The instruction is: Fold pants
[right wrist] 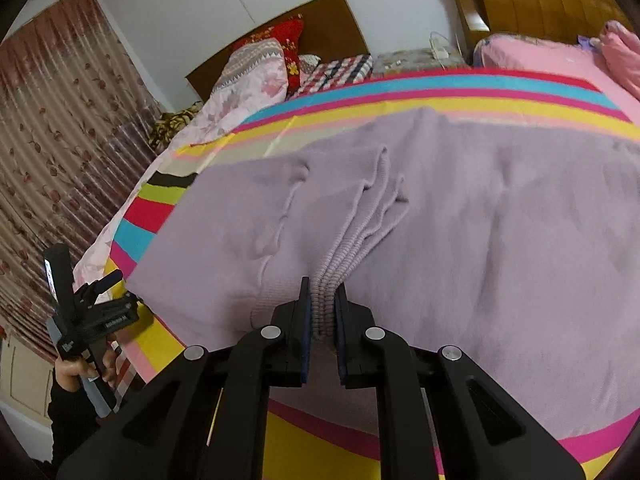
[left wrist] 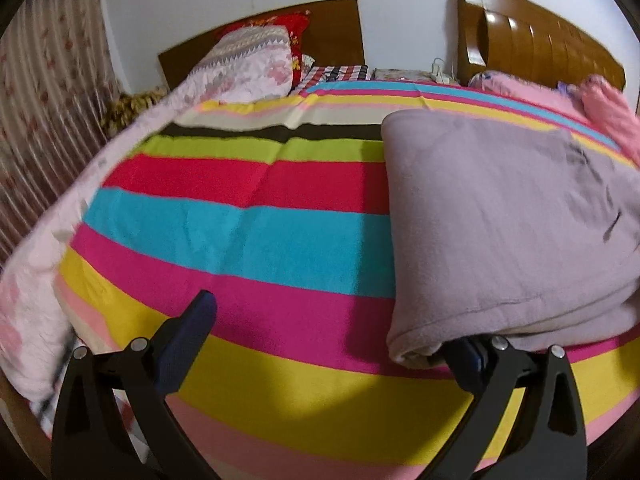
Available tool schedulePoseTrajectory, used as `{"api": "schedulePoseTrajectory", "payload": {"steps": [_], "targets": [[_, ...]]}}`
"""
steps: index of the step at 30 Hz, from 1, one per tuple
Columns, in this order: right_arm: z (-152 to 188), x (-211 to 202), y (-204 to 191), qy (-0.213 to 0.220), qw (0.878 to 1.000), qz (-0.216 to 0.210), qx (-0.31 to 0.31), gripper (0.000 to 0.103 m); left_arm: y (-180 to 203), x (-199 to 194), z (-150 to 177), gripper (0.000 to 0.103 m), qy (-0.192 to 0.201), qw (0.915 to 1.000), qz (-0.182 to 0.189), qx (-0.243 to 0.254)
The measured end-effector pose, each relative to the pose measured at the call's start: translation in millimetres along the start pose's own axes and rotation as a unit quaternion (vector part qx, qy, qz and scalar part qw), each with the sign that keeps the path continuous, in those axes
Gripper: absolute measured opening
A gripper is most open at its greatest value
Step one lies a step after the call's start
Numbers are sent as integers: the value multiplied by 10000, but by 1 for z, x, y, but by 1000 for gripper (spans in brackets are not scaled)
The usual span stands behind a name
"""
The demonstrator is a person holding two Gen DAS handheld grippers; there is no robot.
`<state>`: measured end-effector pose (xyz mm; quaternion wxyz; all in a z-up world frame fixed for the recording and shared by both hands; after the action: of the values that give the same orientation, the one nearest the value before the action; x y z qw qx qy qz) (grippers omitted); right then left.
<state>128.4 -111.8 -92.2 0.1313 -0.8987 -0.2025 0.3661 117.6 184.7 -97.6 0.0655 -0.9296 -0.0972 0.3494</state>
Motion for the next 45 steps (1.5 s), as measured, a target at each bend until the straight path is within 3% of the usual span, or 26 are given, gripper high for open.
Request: {"api": "schedulePoseTrajectory", "payload": {"steps": [6,11,15,16,19,22,23,26,28,32,35,37,39,42,45], "targets": [[6,2,5,-42,10000,66,-19,11,8,-3,-2,102,99,9990,-262,344],[16,14,17,-215,9997,87,92,12,8,-4,-2,102,64,9986,-213,486],[14,-1,19,-238,9992,318,-42,46,8,-26,0,102,-55,9952,-75,972],[12,-8,20,-131,9991,390,-118,49,6,-33,0,102,-45,9947,-72,1024],[3,-25,14,194,9967,586,-529,49,-19,-69,-15,102,263,9981,461,305],[-8,-22,-6,357,9940,523,-891,49,-27,-89,-48,101,779,9892,1103,-565],[-11,-17,-16,366,9937,436,-961,49,-21,-87,-54,101,807,9874,1225,-588],[-13,1,-50,355,9891,258,-1409,49,23,-59,-66,101,535,9819,1758,-461],[-8,17,-62,213,9839,359,-1738,49,50,-37,-62,101,220,9777,2054,-392],[13,35,-45,-237,9846,412,-1680,48,75,3,-34,101,-299,9798,1967,-179],[18,27,-29,-107,9882,95,-1526,46,81,7,-23,101,-164,9815,1890,278],[16,23,-23,-158,9904,-7,-1370,45,79,6,-25,101,-294,9817,1861,290],[11,16,-19,-195,9924,-32,-1214,45,70,-1,-40,101,-450,9816,1853,32],[-18,2,-12,140,9915,209,-1277,46,60,-21,-83,101,44,9733,2278,-286],[-47,12,-22,311,9858,261,-1630,46,70,-5,-125,101,322,9777,2069,-182]]}}
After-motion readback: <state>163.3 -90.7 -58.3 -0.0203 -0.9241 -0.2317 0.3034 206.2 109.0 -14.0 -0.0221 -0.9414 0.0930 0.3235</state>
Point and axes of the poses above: each gripper's, at about its wrist camera, not at the fingertips, and x roughly the way its jaws point, y to its right, z to its underside, the point moved 4 cm from there along x, roughly the way its jaws point, and after that the axes turned 5 degrees about y, right-handed, at the moved point
